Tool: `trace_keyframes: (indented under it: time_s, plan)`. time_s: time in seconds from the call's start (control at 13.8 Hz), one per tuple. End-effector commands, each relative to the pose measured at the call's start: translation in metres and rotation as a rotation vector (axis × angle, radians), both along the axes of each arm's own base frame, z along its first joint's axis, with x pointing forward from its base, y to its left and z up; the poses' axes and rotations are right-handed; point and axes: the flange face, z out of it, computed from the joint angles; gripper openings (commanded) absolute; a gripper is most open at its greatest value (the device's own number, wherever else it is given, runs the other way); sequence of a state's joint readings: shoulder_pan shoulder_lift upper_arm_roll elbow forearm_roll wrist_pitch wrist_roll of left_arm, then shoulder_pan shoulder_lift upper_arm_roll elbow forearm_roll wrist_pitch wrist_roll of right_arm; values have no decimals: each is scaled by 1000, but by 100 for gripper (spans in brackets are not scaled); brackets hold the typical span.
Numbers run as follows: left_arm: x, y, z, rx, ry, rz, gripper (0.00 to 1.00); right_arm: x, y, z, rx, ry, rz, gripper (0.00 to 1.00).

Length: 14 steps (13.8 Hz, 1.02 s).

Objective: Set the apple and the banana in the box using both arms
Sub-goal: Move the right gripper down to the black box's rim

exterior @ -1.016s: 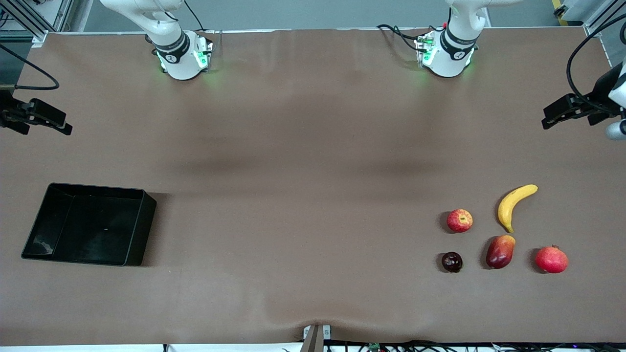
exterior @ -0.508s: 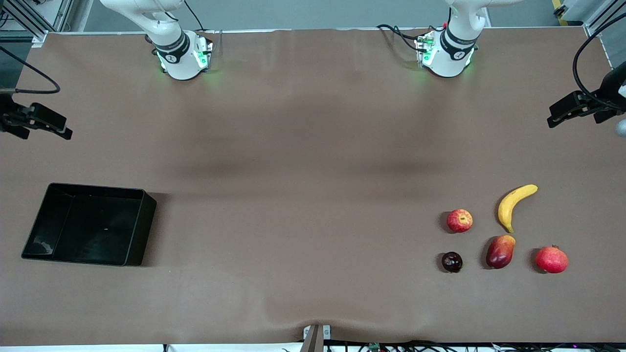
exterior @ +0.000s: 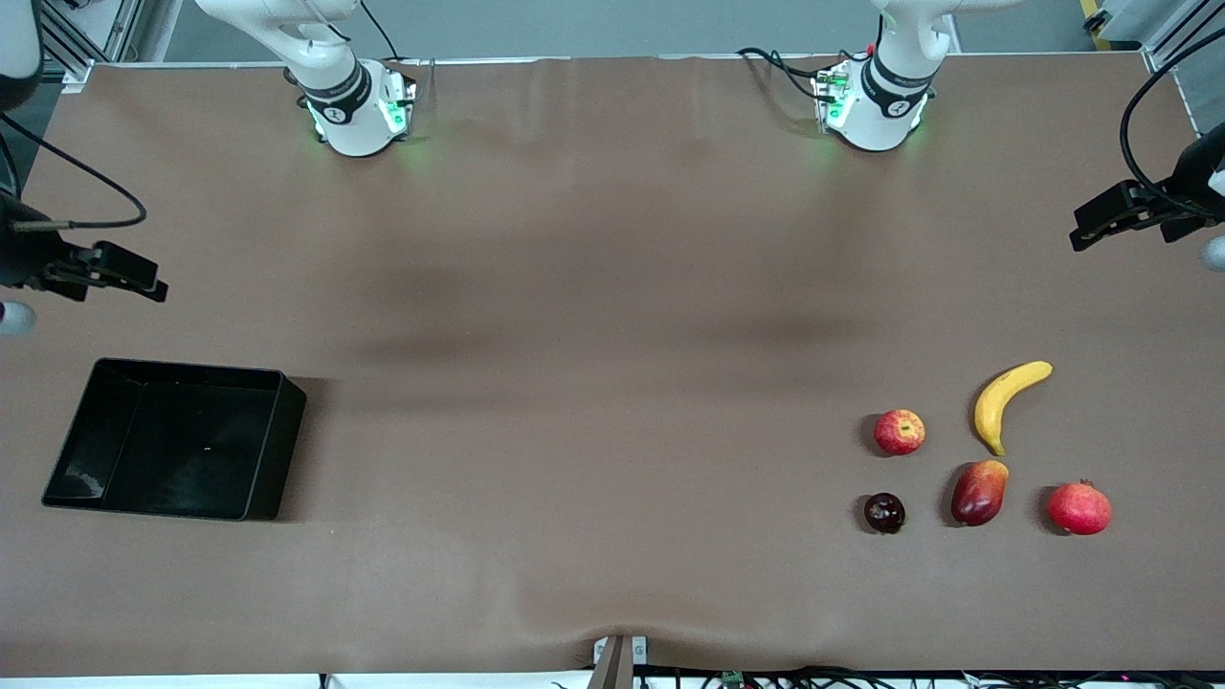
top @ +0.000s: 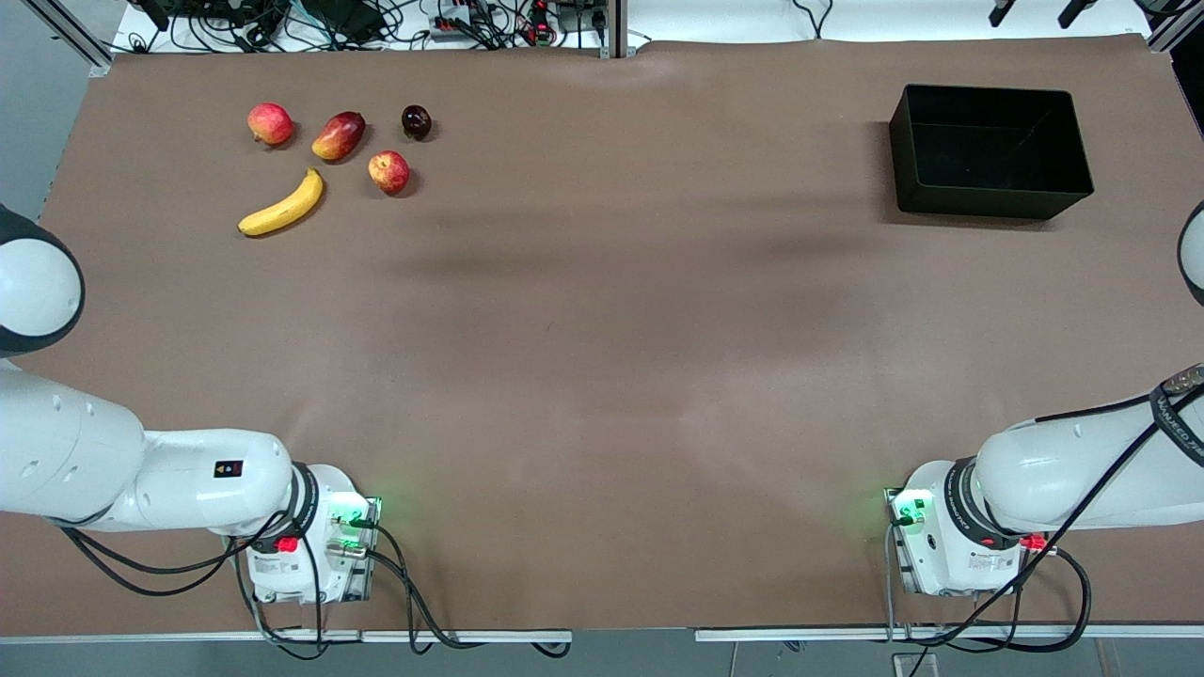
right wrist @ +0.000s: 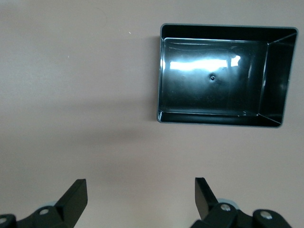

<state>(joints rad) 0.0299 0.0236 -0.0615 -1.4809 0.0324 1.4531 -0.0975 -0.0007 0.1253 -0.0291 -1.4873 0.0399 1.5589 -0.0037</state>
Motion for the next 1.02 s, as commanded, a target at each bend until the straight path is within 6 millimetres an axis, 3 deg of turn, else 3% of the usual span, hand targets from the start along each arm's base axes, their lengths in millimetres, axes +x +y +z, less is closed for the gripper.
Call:
trace_keyframes:
  time_s: [0.0, 0.29, 0.58, 0.94]
  plan:
    - [0, 11, -1, -7, 13, 12, 100, 8, 13, -10, 8, 7, 2, 100]
    - [0, 14, 0, -7, 12, 15, 100, 15, 19, -26, 6, 33, 11, 100]
    - [0, 14, -3, -5, 18, 16, 100, 34, 29, -47, 6, -5, 25, 100]
    - [3, 13, -7, -6, 24, 13, 100, 41, 26, -70, 5, 30, 18, 100]
